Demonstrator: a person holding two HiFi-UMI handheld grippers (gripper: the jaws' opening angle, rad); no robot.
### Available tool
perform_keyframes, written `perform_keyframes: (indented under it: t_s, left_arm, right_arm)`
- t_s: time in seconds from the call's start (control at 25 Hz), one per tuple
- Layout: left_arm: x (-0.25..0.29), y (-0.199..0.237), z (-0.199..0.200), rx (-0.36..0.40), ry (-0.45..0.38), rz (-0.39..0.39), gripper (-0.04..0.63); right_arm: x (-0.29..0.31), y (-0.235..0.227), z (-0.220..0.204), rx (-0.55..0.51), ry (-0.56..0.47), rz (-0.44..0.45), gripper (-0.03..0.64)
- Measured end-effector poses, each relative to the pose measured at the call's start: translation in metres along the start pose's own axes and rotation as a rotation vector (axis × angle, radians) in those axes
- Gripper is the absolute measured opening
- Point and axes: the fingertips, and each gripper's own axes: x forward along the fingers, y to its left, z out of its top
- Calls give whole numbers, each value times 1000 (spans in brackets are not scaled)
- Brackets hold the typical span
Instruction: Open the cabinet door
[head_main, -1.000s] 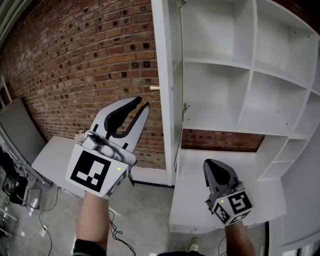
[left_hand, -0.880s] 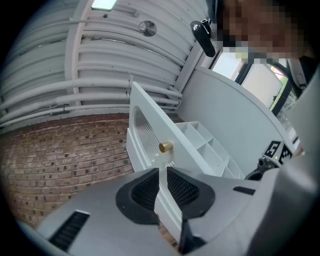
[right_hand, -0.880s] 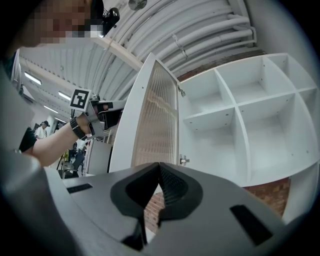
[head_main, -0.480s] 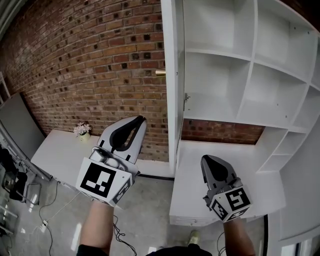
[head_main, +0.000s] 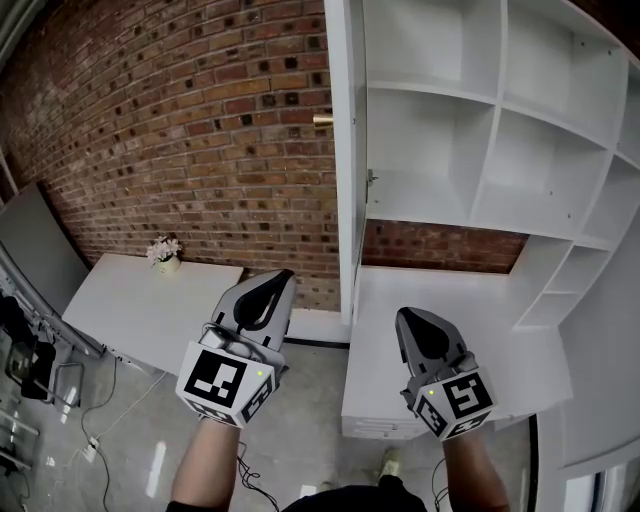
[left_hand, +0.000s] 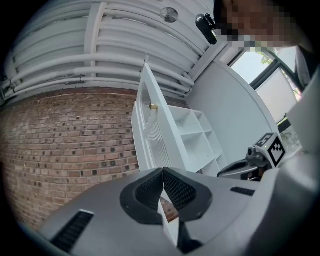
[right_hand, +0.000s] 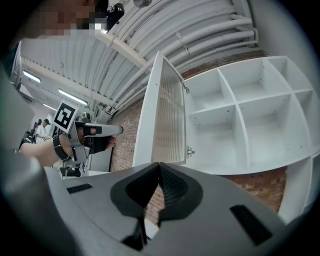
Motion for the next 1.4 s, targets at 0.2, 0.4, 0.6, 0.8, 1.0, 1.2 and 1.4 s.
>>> perform_keyframes:
  t_s: [0.2,0.4,0.6,0.8,1.0,1.2,1.4]
  left_arm:
    - [-13,-9,-22,-37,32,-4,8]
    - [-26,-13,-41,-87,52,0,8]
    - [-38,-19,-66,-128,87,-2,8]
    - [-48,-20,-83,-167,113,2,6]
    - [-57,-20,-98,-191,127,15,6]
    - [-64,-19,-106,-207,133,28,6]
    - [-68,-18,-109,-224,137,26,6]
  right_arm:
    - [-7,11,-7,-1,11,-3,3]
    - [-12,18,-13,-8,21,-13,3]
    - [-17,19,-22,-18,32,-34,3]
    - [-22,23,-27,-17,47,-51,3]
    - [-27,27,-35,-14,48,-57,3]
    - [-31,28,-39,-7,57,-63,3]
    - [-32,32,-41,-14,70,-69,3]
